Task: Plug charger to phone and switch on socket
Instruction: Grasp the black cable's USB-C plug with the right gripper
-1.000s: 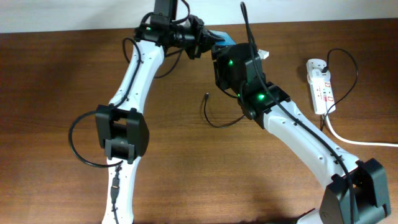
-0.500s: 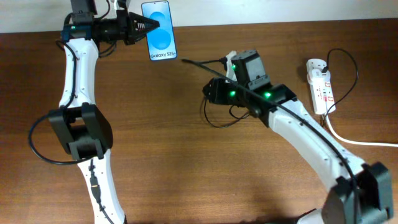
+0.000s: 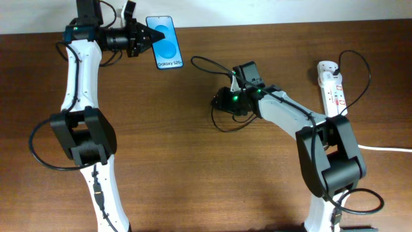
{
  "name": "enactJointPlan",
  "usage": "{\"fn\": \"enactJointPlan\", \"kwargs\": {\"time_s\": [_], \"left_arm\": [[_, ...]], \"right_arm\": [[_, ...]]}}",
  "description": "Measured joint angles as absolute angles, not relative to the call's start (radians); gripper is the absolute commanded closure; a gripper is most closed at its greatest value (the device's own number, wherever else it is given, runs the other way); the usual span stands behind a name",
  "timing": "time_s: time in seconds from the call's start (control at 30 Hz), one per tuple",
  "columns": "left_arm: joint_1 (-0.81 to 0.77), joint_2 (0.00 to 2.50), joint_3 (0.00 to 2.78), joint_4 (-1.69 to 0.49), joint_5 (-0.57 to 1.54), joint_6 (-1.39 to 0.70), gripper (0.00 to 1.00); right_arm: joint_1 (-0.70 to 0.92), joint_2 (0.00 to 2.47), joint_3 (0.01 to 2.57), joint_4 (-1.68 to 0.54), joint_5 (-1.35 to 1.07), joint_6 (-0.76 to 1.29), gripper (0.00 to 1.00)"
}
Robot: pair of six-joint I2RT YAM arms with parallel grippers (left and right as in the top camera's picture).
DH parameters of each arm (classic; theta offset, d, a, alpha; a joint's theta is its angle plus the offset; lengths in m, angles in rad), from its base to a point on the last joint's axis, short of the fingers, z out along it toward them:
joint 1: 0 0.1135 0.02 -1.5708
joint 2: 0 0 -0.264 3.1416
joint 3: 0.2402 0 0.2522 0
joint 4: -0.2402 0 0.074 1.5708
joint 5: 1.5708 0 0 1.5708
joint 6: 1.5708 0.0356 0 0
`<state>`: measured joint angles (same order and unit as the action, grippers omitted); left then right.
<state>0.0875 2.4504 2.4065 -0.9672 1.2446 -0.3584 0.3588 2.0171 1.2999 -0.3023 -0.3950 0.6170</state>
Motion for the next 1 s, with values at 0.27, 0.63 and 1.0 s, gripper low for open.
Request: {"fn": "enactJointPlan", "kwargs": {"time_s": [0.27,0.63,1.0], "left_arm": [[0.087,2.450,2.407,-0.984,1.233,-0.358,1.00],[0.087,2.450,2.407,-1.007,1.230,-0.358,1.00],[0.087,2.450,2.407,-1.011,1.229,-0.358,1.00]], "right_arm": [[0.359,2.112,1.304,-0.165,-0.416,0.677,0.61],[0.371,2.128,1.312,-0.152,-0.440,0.685,0.66],[0.373,2.137,1.312,-0.155,-0.440,0.667,0.82]]}}
